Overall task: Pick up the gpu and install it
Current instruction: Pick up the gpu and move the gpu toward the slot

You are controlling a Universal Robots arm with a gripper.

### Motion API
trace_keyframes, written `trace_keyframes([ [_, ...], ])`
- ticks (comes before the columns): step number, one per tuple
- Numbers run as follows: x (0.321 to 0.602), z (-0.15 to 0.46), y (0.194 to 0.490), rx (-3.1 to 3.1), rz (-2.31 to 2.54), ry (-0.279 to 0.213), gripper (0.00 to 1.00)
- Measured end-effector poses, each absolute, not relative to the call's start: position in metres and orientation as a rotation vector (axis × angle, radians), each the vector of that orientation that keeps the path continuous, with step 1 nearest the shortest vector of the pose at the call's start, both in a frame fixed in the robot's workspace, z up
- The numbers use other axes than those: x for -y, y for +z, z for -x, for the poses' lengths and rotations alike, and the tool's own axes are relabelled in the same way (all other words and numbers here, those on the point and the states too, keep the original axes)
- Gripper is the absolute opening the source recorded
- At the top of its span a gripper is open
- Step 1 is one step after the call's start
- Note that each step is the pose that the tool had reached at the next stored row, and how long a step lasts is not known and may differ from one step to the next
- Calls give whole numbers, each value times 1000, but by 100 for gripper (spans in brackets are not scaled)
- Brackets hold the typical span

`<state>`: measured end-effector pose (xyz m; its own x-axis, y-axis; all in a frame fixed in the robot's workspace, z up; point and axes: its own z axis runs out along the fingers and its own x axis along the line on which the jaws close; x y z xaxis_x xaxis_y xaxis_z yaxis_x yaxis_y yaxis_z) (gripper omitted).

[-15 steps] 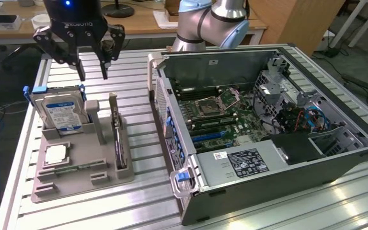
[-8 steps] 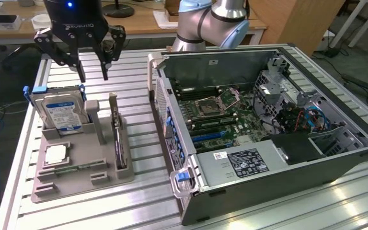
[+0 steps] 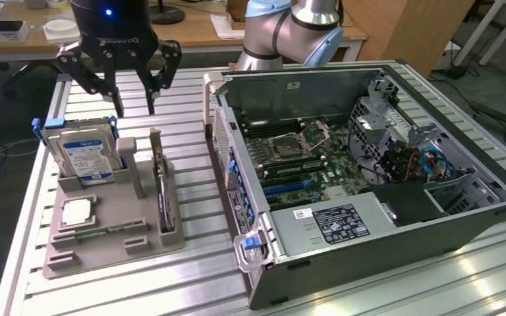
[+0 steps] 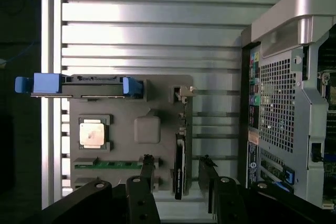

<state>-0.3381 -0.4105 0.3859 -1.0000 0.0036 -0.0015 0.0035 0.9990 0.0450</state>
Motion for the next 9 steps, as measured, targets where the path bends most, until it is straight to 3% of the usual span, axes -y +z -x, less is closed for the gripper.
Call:
trace_keyframes([
  [9, 417, 338, 379, -3139, -6, 68, 47],
])
